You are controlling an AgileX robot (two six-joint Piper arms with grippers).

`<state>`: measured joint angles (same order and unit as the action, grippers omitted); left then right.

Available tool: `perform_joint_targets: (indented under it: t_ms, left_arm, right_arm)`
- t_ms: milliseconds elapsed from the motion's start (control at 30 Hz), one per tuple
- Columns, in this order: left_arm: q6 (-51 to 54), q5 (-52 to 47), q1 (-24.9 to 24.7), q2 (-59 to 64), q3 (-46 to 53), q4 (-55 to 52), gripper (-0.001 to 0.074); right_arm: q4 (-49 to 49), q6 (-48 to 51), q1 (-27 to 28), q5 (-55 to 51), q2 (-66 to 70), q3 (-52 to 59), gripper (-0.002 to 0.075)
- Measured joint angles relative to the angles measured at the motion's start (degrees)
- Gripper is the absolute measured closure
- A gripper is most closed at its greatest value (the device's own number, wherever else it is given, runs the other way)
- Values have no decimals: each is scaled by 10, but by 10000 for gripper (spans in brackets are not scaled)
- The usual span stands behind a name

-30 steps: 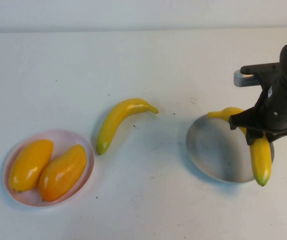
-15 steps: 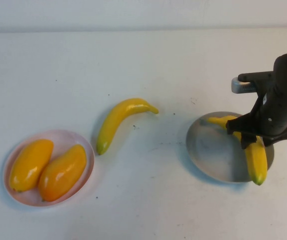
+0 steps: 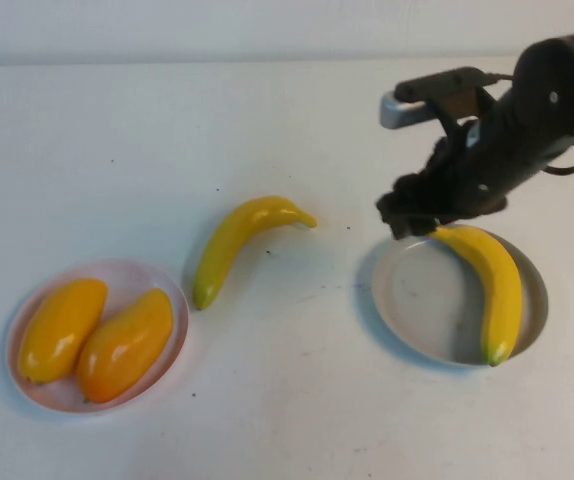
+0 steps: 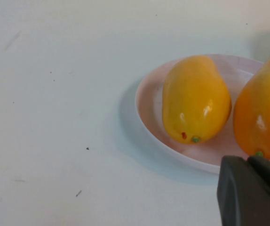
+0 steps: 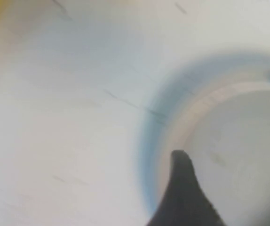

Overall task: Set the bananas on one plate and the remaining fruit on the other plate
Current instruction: Put another type of fruit in the right plate

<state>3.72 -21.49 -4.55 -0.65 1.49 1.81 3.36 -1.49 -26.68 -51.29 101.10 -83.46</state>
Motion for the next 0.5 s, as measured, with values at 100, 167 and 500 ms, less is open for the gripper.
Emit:
perform_joint_targets:
  t_ms: [100,167,500]
  left_arm:
    - [0,0,0,0,0,0,738]
    - [0,0,0,0,0,0,738]
    - [0,0,0,0,0,0,738]
  right_arm:
    - [67,-20,-26,23,24,-51,323]
    - [90,-34,-43,33,53,-87,323]
    - [128,-141,-100,-34,247,-317,260]
